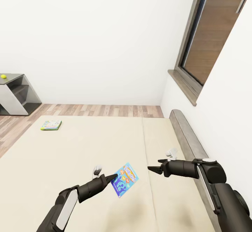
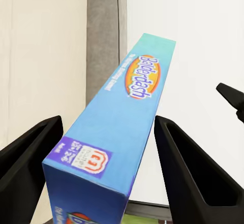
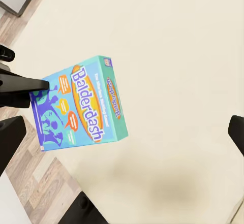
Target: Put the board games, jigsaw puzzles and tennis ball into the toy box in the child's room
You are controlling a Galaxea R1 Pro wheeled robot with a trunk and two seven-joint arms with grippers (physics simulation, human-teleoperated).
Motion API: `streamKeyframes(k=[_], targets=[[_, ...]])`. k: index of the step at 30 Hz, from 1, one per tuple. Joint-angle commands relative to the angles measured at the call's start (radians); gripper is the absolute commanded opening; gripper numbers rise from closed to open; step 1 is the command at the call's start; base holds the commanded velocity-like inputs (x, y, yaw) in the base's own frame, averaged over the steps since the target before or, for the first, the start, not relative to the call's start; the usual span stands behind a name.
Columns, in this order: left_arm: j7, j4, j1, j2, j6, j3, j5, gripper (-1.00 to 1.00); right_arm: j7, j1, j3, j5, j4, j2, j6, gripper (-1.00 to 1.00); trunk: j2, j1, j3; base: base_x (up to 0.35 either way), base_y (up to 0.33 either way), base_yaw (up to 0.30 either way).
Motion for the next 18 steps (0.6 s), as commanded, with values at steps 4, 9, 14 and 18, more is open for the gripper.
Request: streamKeyframes(k=[4, 9, 14, 18], targets=[[-0.003, 0.000, -0.001, -0.001, 0.006, 0.002, 0.000, -1.00, 0.010, -0.001, -0.001, 0.010, -0.001, 0.000, 0.005, 1.00, -0.002, 0.001, -0.002, 0.017, 0.019, 0.000], [-0.003, 0.000, 0.000, -0.001, 0.006, 0.002, 0.000, -1.00, 0.010, -0.001, -0.001, 0.010, -0.002, 0.000, 0.004, 1.00, -0.002, 0.001, -0.002, 0.009, 0.010, 0.000], [-0.003, 0.000, 0.000, -0.001, 0.006, 0.002, -0.001, -1.00, 0.010, -0.001, -0.001, 0.010, -0.003, 0.000, 0.004, 1.00, -0.002, 0.001, -0.002, 0.004, 0.005, 0.000], [-0.003, 0.000, 0.000, -0.001, 0.006, 0.003, -0.001, -1.00, 0.010, -0.001, -0.001, 0.010, -0.003, 0.000, 0.004, 1.00, -0.002, 0.001, -0.002, 0.002, 0.002, 0.000]])
